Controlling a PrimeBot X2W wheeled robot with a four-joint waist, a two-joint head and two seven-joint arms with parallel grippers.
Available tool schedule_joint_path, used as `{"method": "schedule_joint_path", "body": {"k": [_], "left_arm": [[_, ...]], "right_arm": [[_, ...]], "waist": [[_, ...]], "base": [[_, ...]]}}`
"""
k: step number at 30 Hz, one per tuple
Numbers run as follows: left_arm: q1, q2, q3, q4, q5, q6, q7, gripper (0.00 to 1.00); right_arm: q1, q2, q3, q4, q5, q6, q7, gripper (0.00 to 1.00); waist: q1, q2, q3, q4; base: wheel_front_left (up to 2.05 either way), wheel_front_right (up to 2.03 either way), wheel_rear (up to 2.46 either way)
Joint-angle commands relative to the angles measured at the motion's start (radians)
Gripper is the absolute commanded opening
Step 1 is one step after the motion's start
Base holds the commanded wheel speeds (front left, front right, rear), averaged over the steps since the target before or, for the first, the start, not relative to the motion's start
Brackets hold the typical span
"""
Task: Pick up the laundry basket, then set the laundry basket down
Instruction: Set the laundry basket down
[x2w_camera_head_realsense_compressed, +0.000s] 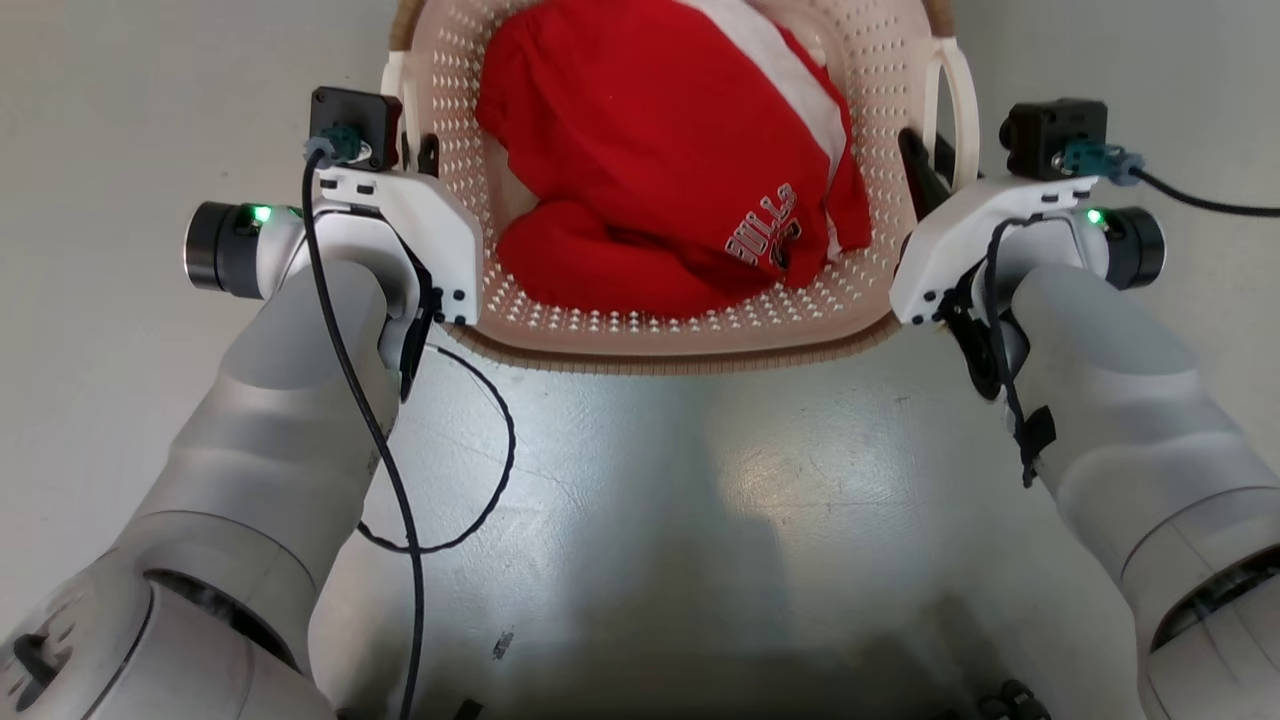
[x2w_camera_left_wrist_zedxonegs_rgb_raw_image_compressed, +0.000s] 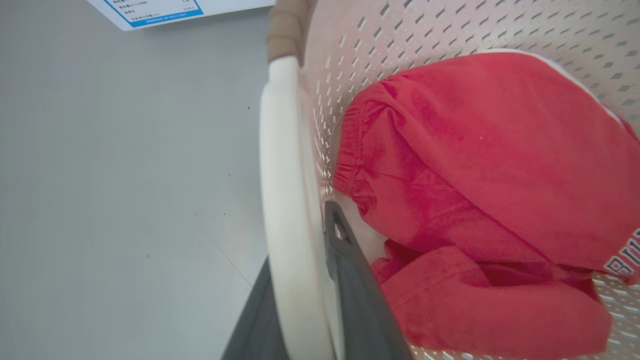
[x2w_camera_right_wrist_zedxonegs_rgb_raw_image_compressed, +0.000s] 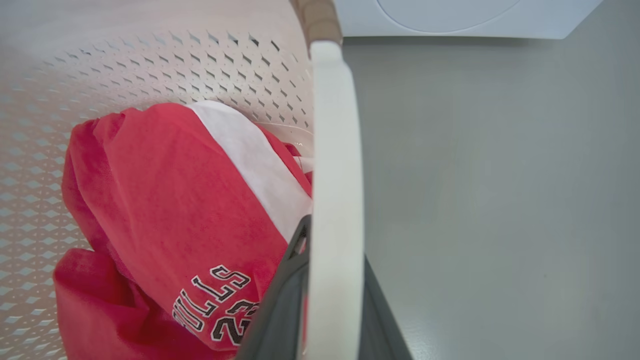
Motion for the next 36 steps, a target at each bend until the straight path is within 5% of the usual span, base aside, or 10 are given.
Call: {"method": "schedule_joint_path", "body": {"k": [1, 36], "left_arm": [[-0.016, 0.032, 0.010, -0.006, 0.006, 0.012, -0.014, 0.00], [-0.052, 0.072, -0.011, -0.006, 0.000, 0.014, -0.020, 0.00]], "right_arm": [[0.023, 0.026, 0.011, -0.015, -0.019, 0.009, -0.019, 0.00], [0.011, 0.026, -0.096, -0.015, -0.091, 0.009, -0.026, 0.00]], "waist": [[-0.0001, 0.0000, 0.007, 0.000], [-0.0001, 0.0000, 0.047, -0.015]], "base": [[0.00, 0.00, 0.00], [0.00, 0.00, 0.00]]}}
